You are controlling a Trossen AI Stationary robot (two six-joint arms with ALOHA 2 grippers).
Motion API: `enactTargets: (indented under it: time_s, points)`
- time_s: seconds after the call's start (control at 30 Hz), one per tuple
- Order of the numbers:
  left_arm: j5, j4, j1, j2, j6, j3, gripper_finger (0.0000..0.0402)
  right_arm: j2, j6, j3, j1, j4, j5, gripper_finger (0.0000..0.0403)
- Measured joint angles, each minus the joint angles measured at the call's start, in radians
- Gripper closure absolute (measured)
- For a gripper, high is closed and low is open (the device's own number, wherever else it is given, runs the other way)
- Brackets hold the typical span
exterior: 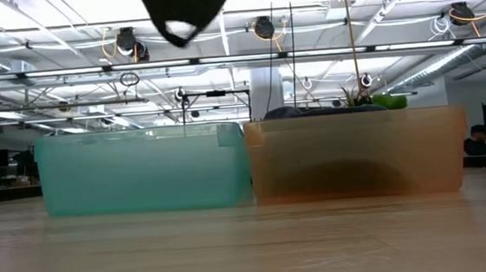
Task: Pick & Place hat
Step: Put the bottom gray cap into the blue bin
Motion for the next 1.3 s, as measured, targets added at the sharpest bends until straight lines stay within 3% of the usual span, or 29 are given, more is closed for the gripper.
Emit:
enactTargets:
  time_s: [0.4,0.67,1.0,1.1,1.3]
  points:
    - [-0.102,0.004,0.0,-0.088,0.089,0.0,0.0394,0.0,0.646,0.0,-0.023,-0.005,-0.098,0.0146]
    - [-0.207,0.01,0.0,-0.117,0.149,0.0,0.0394,0.0,0.864,0.0,-0.022,-0.005,-0.089,0.0117]
    - [-0.174,0.155,-0.028,-0.126,0.332,0.0,0.0394,0.001,1.138,-0.072,-0.029,0.005,0.178,0.0108]
    - [-0.196,0.178,-0.044,-0.13,0.372,0.0,0.0394,0.001,1.188,-0.12,-0.036,0.096,0.194,0.0104]
    - [-0.278,0.224,-0.055,-0.122,0.403,0.0,0.0394,0.001,1.137,-0.272,-0.035,0.562,0.141,0.01]
